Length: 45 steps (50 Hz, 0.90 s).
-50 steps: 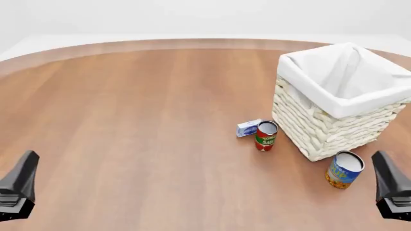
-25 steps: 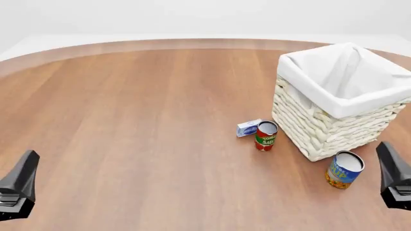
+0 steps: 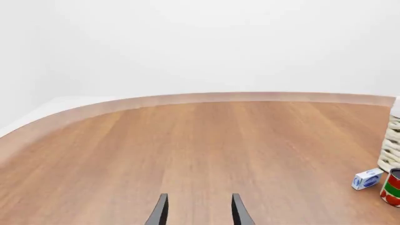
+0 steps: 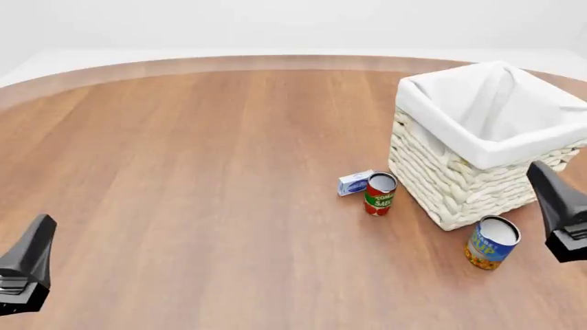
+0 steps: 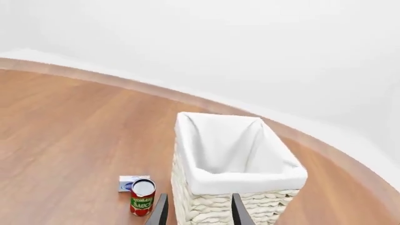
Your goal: Pick up the alphabet soup and the cream cheese box, and put them in the basket.
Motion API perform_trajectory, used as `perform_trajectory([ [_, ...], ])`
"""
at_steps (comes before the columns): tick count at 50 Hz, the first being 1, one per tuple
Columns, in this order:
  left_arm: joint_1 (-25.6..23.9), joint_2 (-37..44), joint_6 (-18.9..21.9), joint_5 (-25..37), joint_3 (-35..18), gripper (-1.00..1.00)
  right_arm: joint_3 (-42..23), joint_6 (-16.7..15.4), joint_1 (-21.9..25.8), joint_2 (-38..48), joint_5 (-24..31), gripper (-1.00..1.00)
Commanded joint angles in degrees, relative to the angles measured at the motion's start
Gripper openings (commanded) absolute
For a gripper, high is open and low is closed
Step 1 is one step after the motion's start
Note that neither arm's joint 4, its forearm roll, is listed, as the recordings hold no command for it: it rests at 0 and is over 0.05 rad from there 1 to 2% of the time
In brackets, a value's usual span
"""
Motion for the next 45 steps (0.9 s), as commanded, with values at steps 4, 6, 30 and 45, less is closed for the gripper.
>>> perform_trajectory([
  [4, 0.0, 0.0, 0.0, 0.0, 0.0, 1.0, -8.0, -7.6, 5.6, 7.9, 2.4, 1.0],
  [6, 0.0, 0.0, 0.0, 0.0, 0.0, 1.0, -8.4, -8.0, 5.9, 8.4, 2.6, 1.0],
  [30, 0.0, 0.0, 0.0, 0.0, 0.0, 1.0, -21.2, -19.5, 17.0, 21.5, 9.4, 1.0],
  [45, 0.0, 0.0, 0.0, 0.0, 0.0, 1.0, -24.5, -25.8, 19.8, 27.8, 10.6, 1.0],
])
